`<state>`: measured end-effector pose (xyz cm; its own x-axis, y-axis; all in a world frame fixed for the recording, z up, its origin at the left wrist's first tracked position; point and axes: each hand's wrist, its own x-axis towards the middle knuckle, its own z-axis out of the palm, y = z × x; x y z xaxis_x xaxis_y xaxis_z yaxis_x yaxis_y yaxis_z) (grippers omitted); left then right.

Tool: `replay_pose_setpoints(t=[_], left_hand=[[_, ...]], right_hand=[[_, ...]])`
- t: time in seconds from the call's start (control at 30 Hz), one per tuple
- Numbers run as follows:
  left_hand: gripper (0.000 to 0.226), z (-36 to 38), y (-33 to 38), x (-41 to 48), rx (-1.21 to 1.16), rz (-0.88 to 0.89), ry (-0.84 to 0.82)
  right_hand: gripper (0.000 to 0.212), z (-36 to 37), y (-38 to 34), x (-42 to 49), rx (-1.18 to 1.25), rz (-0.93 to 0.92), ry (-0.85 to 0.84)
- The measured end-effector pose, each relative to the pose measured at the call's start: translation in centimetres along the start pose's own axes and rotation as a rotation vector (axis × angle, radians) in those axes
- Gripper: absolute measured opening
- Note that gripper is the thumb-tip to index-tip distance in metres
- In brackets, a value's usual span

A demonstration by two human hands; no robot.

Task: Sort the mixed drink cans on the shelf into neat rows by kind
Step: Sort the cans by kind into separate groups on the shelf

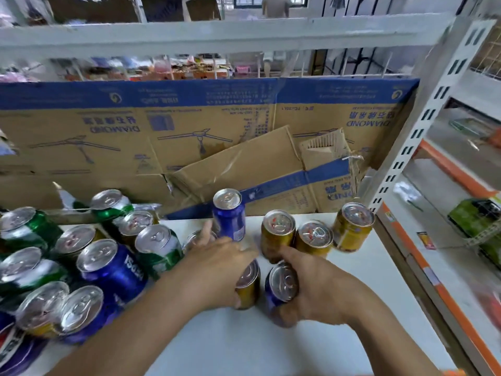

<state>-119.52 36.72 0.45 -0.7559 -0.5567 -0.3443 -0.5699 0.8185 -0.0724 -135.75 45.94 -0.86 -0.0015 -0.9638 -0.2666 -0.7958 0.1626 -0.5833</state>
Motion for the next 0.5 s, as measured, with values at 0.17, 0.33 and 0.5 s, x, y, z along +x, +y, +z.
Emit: replay_pose_setpoints(t=[0.17, 0.33, 0.5], left_hand=[[0.082, 0.4, -1.7, -0.2, -0.145, 0.013, 0.100], [0.063, 0.2, -6.5, -3.1, -0.371, -0.114, 0.314], [0.047, 1.0, -9.3, -6.8, -0.330, -0.260, 0.362]], right_hand=[[0.047, 1.3, -1.3, -1.4, 0.036, -0.090, 0.072], [0.051, 3.4, -5.2, -1.6, -0.061, -0.217, 0.065], [0.053, 6.3, -9.6, 0.7, -0.236, -0.369, 0.093]])
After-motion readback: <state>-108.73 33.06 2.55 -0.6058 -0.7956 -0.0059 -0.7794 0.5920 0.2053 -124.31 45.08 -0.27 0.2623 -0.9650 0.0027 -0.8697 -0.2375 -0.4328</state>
